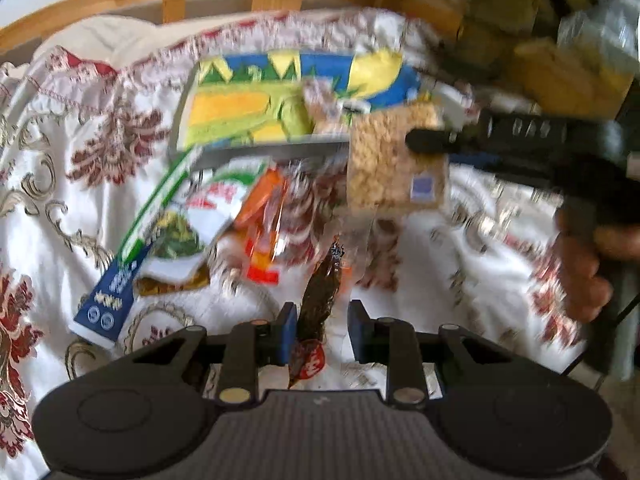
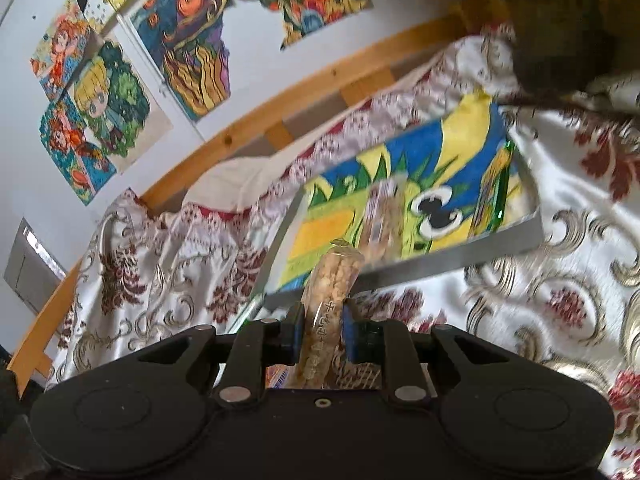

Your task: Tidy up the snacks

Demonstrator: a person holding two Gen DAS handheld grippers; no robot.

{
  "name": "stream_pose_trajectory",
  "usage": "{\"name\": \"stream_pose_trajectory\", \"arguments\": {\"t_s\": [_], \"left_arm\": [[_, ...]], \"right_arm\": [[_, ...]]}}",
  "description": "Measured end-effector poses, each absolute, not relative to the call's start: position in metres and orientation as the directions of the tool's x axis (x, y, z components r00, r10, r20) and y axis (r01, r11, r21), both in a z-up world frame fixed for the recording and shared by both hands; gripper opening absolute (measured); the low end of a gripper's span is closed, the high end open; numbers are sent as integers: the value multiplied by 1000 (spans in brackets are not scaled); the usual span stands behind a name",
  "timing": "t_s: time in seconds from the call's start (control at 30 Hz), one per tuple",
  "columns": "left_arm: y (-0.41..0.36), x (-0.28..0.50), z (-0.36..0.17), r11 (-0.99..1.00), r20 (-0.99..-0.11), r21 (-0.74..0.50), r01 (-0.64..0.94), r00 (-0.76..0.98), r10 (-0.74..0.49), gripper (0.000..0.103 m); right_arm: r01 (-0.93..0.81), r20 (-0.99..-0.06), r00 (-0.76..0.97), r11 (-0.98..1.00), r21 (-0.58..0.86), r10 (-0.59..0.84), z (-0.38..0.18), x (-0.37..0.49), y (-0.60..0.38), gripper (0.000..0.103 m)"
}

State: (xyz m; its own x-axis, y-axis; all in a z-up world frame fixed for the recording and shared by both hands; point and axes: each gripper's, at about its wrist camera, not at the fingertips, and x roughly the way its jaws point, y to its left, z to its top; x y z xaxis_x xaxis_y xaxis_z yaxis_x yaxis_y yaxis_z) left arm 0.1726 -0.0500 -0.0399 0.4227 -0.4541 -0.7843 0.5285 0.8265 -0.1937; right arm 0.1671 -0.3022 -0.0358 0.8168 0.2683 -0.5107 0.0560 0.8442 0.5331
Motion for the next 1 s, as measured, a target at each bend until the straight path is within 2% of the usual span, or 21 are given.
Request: {"name": "stream_pose_trajectory", "arguments": {"t_s": [0.27,0.63,0.8,1.0], "left_arm": [[-49,180,-16,841,-696,-227,492,522,-493,29],[-90,254,-1,884,-618,-177,433,650,-442,29],[-108,301,-10,885,-608,-216,413,652,-453,29],[-131,348,-31,900,-625,-197,389,658,-421,29]], "right_arm": [[57,-450,864,844,533,226,-22,164,-316,22],[138,-418,896,799,585,151,-36,187,-357,22],[164,-395,910,767,621,126,-44,207,-375,22],[189,-388,918,763,617,86,-54,232,-391,22]]}}
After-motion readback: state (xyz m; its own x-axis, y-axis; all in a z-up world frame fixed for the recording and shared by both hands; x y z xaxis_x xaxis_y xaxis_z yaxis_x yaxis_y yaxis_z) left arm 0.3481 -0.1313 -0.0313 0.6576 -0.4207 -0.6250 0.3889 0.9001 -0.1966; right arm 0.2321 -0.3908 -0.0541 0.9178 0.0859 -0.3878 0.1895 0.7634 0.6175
